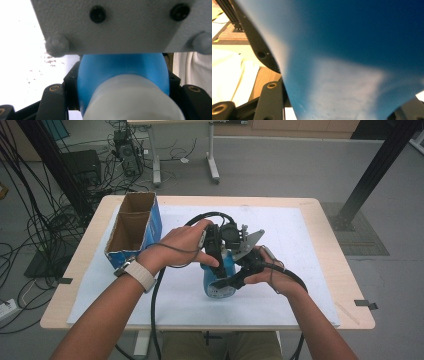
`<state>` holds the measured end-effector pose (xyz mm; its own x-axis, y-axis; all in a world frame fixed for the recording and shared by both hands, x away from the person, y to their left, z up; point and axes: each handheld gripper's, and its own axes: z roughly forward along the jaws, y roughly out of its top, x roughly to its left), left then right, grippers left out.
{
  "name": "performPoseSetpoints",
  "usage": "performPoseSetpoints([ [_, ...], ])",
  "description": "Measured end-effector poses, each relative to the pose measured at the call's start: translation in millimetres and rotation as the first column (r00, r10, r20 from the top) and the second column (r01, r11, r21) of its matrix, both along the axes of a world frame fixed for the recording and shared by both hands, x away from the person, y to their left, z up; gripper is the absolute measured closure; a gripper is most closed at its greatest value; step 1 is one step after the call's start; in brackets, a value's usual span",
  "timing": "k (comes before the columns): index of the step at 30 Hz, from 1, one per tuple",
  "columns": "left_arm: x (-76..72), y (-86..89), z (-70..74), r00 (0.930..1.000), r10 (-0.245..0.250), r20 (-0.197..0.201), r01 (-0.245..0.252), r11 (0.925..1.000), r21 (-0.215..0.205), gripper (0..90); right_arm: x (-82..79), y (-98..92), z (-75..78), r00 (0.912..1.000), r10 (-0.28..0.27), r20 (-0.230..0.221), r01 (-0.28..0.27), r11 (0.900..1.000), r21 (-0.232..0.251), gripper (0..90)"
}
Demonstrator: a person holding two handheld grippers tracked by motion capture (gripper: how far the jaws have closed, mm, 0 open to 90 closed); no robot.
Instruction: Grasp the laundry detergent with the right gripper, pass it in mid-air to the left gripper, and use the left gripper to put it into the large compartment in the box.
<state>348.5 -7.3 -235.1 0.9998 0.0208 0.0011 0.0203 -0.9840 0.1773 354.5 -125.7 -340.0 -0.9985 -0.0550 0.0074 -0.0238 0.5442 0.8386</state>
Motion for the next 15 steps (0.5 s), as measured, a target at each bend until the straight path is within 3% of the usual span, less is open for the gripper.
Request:
performPoseSetpoints([
  [15,0.1,0.6,2.2,1.0000,0.001,0.002,-0.001,1.0000,-0.004,37.9,0.1,1.4,0.7,1.0000,0.007,0.003,-0.007,1.000,0.013,42.4],
])
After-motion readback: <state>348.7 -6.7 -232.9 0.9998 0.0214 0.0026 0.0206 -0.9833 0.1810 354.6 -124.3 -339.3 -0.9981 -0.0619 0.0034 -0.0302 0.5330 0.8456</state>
